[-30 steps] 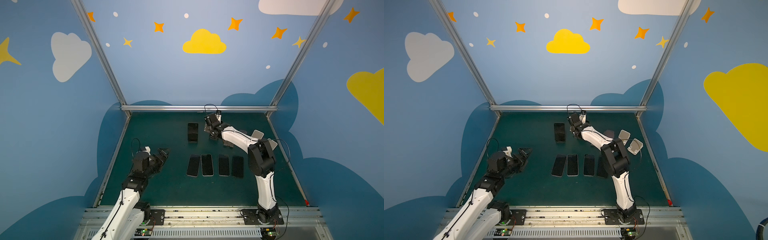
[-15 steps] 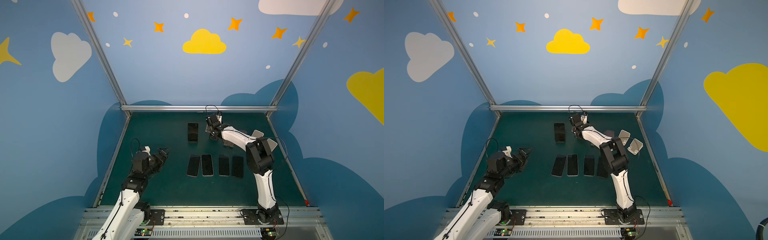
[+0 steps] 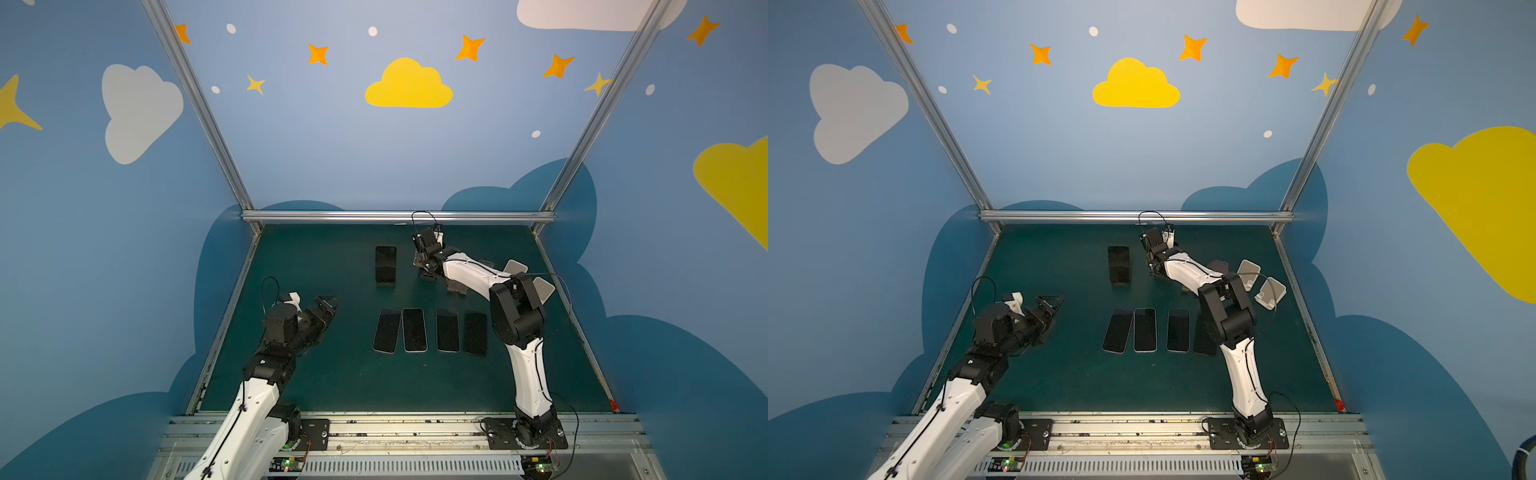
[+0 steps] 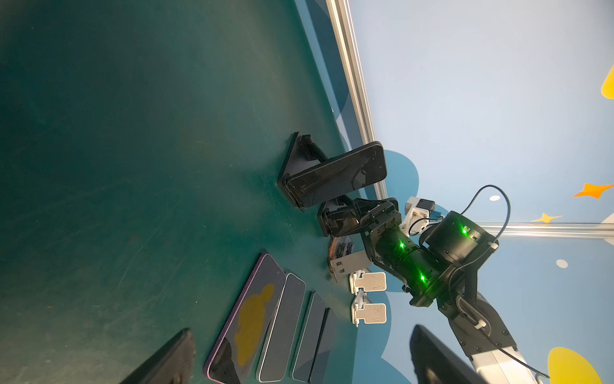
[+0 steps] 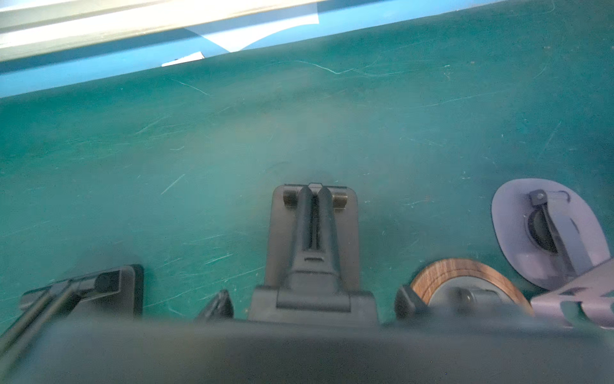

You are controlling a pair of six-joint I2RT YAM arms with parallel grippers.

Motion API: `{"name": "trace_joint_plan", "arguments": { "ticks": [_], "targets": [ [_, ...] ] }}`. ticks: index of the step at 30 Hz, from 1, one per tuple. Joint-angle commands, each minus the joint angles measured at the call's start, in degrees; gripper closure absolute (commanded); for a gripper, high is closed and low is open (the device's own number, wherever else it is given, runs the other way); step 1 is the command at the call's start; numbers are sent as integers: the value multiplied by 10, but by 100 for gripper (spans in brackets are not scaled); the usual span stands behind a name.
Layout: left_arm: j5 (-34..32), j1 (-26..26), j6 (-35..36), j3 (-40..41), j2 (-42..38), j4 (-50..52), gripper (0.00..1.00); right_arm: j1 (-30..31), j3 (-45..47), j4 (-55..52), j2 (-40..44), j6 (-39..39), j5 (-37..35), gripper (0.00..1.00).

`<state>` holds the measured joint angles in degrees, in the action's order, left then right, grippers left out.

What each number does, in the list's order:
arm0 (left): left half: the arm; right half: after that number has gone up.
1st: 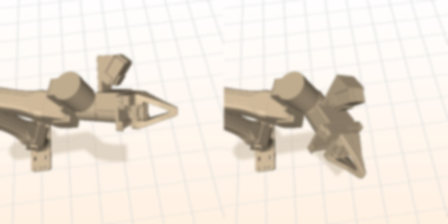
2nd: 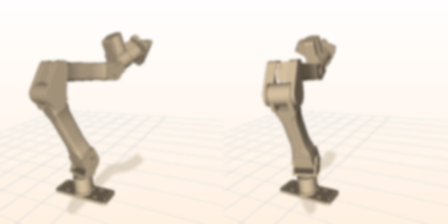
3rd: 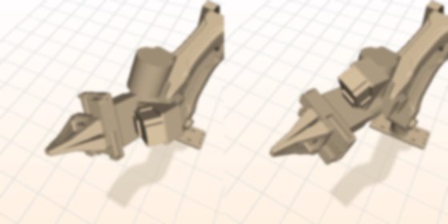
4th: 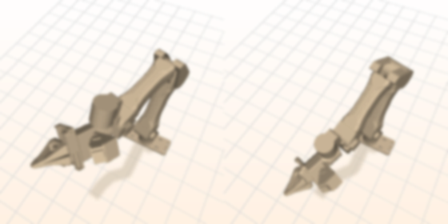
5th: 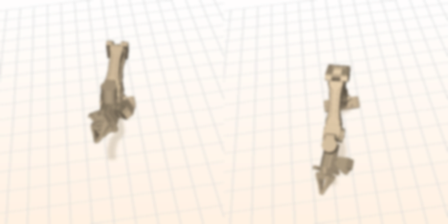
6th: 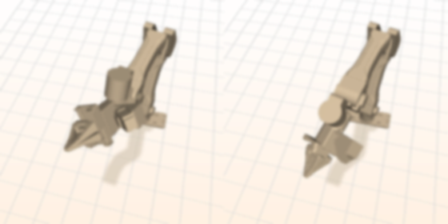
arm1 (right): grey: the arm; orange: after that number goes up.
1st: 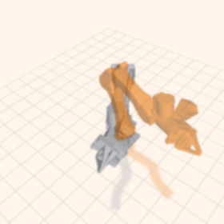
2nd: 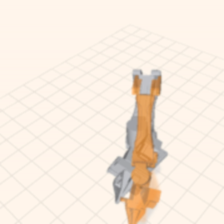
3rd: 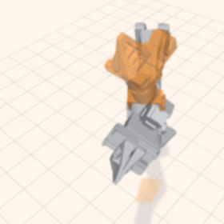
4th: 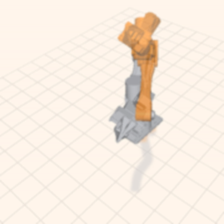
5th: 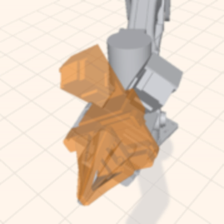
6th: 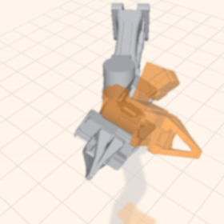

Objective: Remove the phone from the phone stand

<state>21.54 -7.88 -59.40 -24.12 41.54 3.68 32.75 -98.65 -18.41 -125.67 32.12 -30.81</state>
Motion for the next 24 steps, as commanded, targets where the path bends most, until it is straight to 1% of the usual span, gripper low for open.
{"name": "trace_joint_plan", "arguments": {
  "ticks": [1,8,24],
  "targets": [
    [-3,2,1,-4,-1,-4,0,3,4,22,16,-14,-10,27],
    [-6,2,2,-8,-11,4,0,8,39,43,57,-19,-5,28],
    [-6,2,7,-15,-22,15,0,26,60,55,89,-46,-9,28]
  ]
}}
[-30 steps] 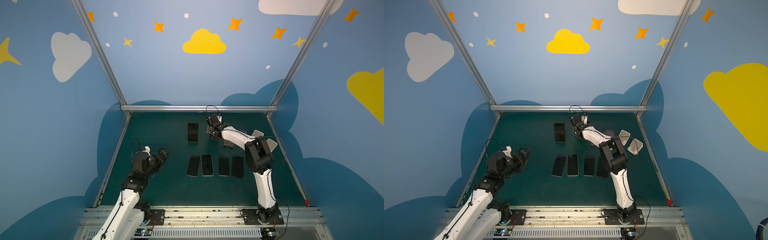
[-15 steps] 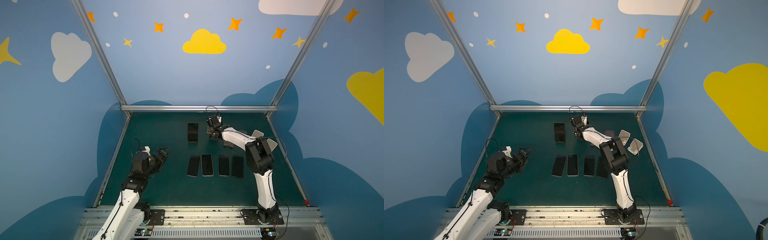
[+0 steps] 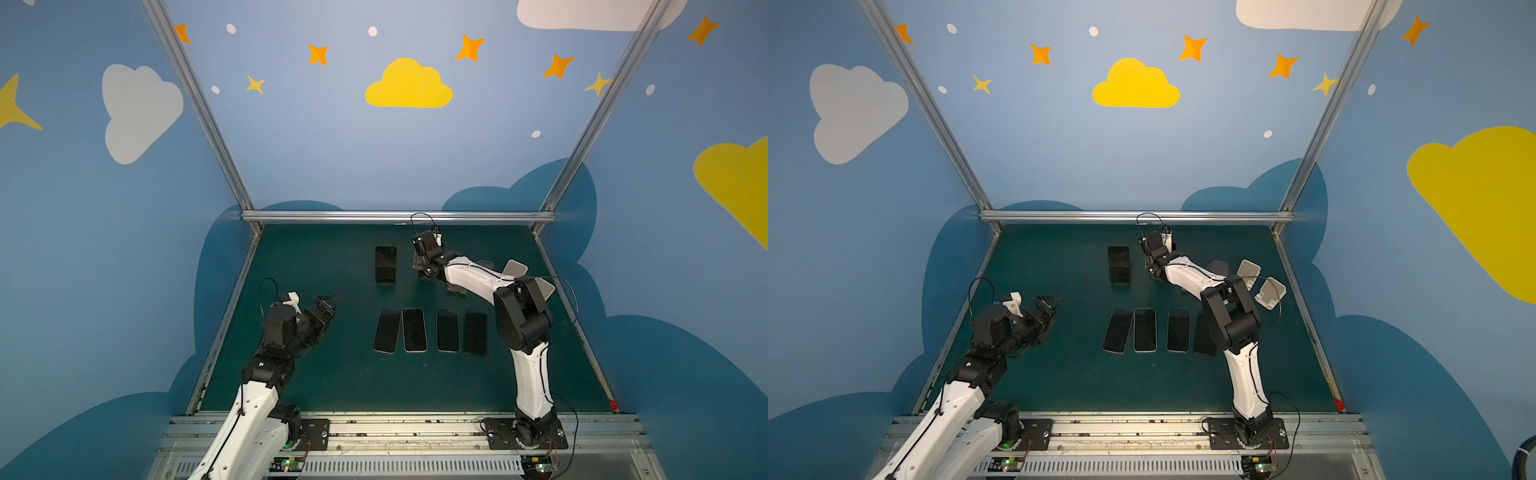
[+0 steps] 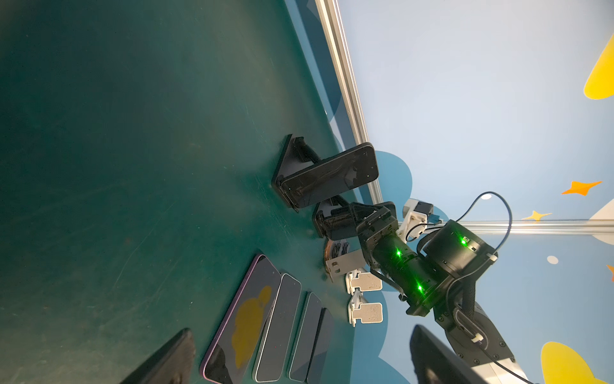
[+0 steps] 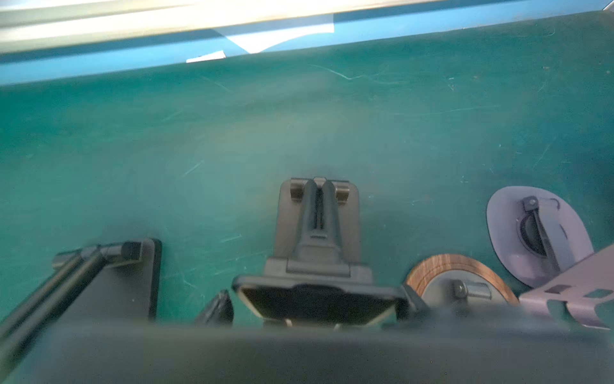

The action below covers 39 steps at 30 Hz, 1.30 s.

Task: Remove the phone from the phone stand
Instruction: Remove the phone from the phone stand, then place the phone at the center of the table.

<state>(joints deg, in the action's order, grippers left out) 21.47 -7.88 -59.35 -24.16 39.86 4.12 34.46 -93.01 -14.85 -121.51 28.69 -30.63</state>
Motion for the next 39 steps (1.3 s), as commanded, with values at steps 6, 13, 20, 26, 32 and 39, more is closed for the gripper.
{"name": "trace_joint_plan", "arguments": {
  "ticks": [6,13,20,26,32,39],
  "targets": [
    [-5,2,3,-15,-6,11,0,10,23,29,65,-19,-8,28],
    [-5,3,6,-20,-11,20,0,14,19,24,59,-21,-3,29],
    [-11,3,9,-22,-18,34,0,27,47,26,100,-26,1,29],
    [-42,3,5,-13,-23,55,0,58,95,1,161,-5,-1,29],
    [-90,3,-31,17,-70,103,0,106,139,-31,217,41,37,29],
    [-159,3,-41,32,-173,177,0,190,130,-78,234,67,124,30]
  ]
}}
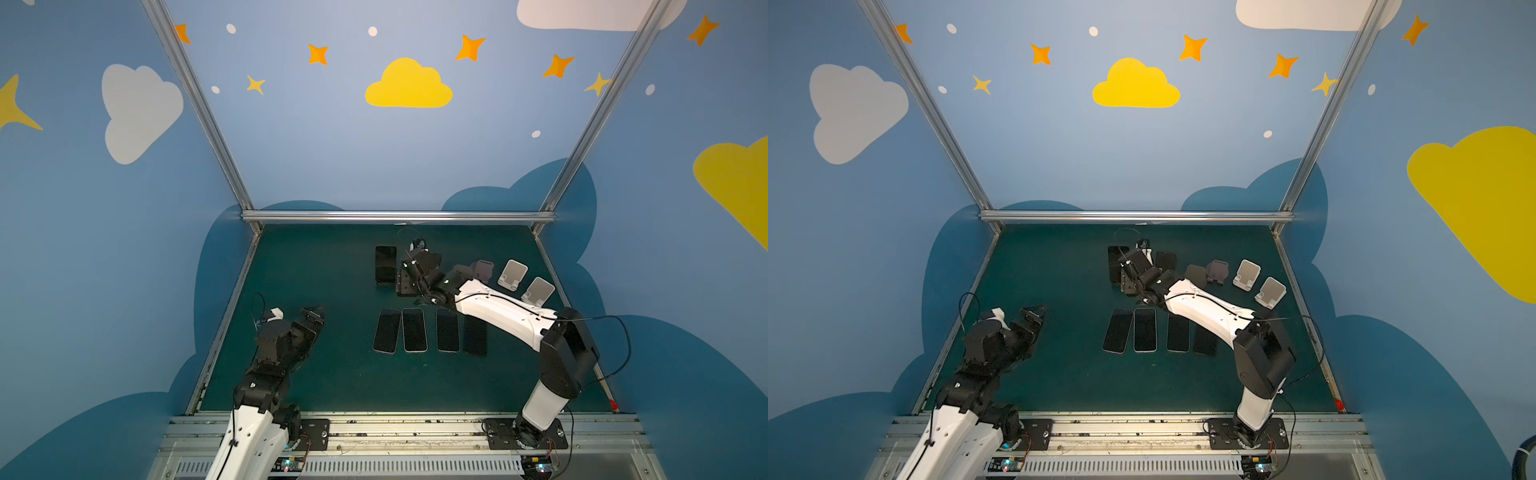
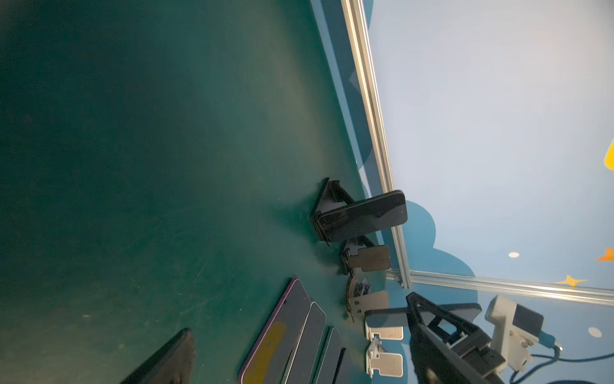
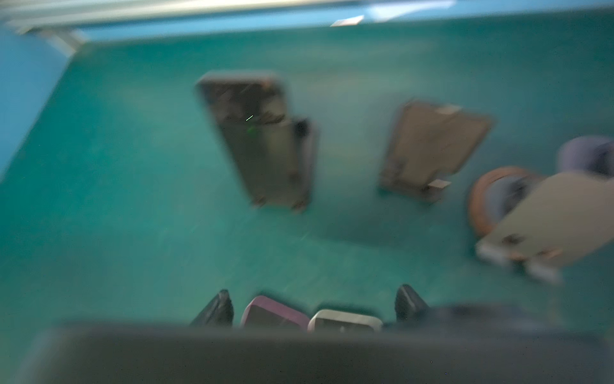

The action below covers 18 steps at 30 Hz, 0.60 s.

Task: Remove the phone from the phone stand
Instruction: Place the phone at the center of the table.

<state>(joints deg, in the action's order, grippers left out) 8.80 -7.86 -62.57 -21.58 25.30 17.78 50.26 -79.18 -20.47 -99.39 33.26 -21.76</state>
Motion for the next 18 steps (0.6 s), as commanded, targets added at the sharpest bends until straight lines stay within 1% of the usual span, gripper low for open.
{"name": "trace_joint_plan", "arguments": {
  "ticks": [1,3,5,8,9,11,12,13,15,18],
  "targets": [
    [-35,3,-11,8,-42,48,0,48,-15,-27,3,28,42,30],
    [-38,3,-14,10,-60,57,0,74,-35,-30,-20,42,63,30],
    [-35,3,-19,13,-72,64,0,96,-66,-41,-58,63,92,30],
    [-31,3,-17,9,-80,82,0,121,-128,-63,-121,71,138,30],
    [-30,3,-16,6,-83,91,0,124,-156,-75,-146,67,170,30],
    [-27,3,-14,0,-90,101,0,124,-216,-126,-190,82,218,30],
    [-26,3,-14,-2,-96,104,0,124,-250,-158,-212,85,229,30],
    [-25,3,-14,-3,-102,105,0,125,-281,-195,-231,90,226,30],
    [-27,3,-16,-2,-115,107,0,125,-316,-232,-259,84,216,30],
    [-23,3,-17,-1,-125,108,0,124,-328,-239,-281,77,191,29]
  ]
}}
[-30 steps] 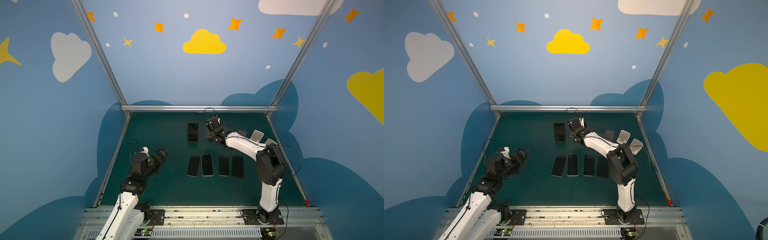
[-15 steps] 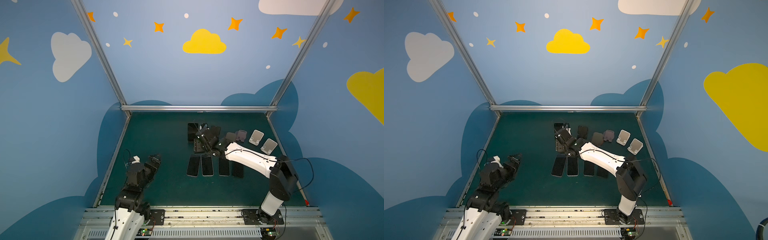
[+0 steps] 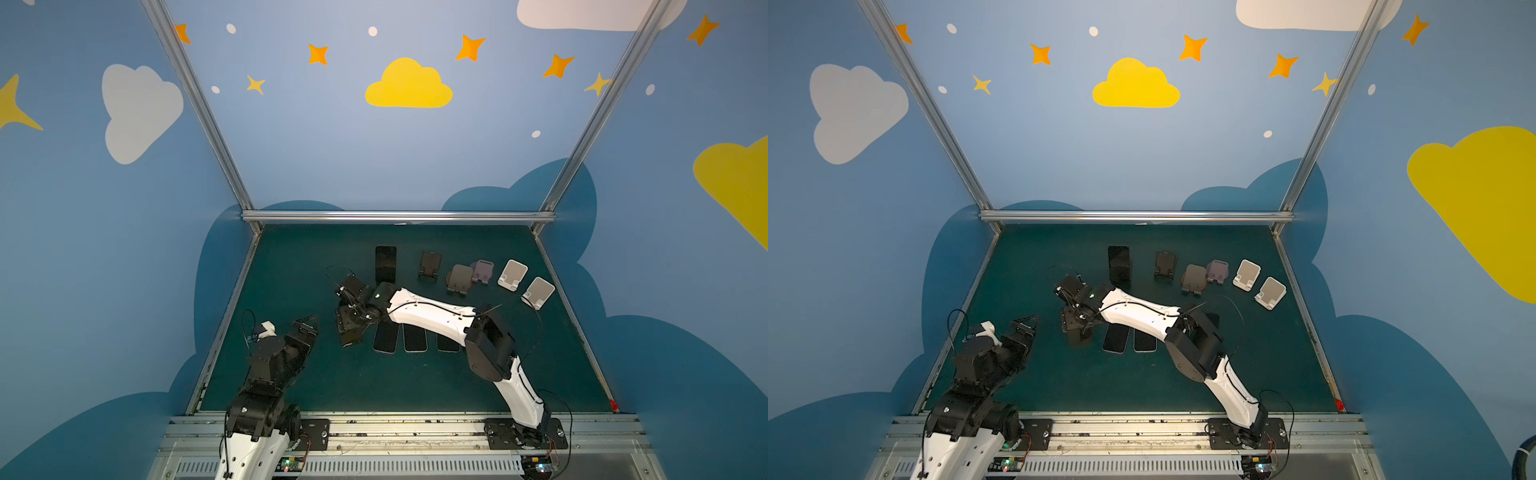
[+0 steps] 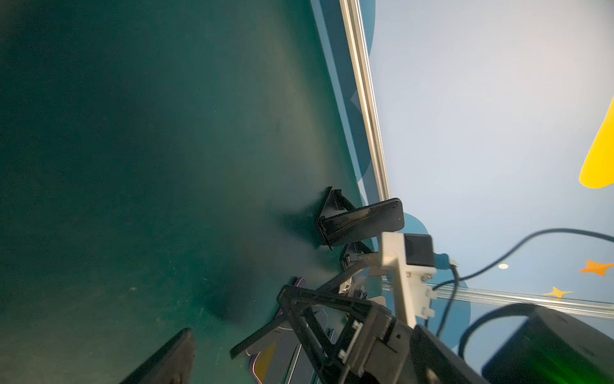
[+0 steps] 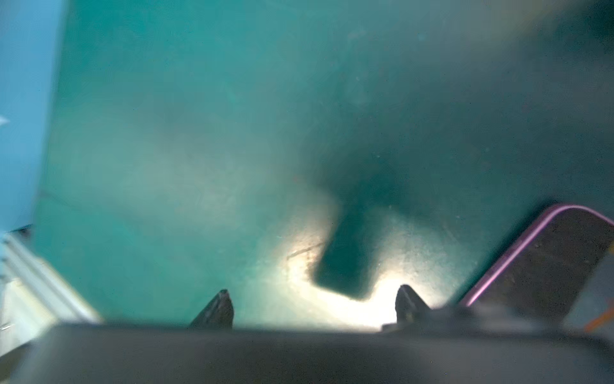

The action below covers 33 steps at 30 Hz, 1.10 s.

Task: Remove the phone from the phone stand
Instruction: Place the phone at the center of the table.

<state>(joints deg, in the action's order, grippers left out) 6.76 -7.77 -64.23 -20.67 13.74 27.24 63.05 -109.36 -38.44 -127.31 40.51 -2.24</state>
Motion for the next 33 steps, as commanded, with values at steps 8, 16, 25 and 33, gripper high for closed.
{"name": "trace_joint_plan", "arguments": {
  "ticks": [8,16,25,33],
  "targets": [
    [11,2,-7,3,-8,-4,0,-23,-89,-103,-63,1,-8,29],
    [12,2,-8,16,-7,-15,0,-27,-128,-120,-100,-18,-13,27],
    [20,2,-6,48,16,-48,0,-31,-139,-143,-128,-26,-37,26],
    [11,2,-1,55,46,-79,0,-31,-145,-140,-152,-29,-60,26]
  ]
}}
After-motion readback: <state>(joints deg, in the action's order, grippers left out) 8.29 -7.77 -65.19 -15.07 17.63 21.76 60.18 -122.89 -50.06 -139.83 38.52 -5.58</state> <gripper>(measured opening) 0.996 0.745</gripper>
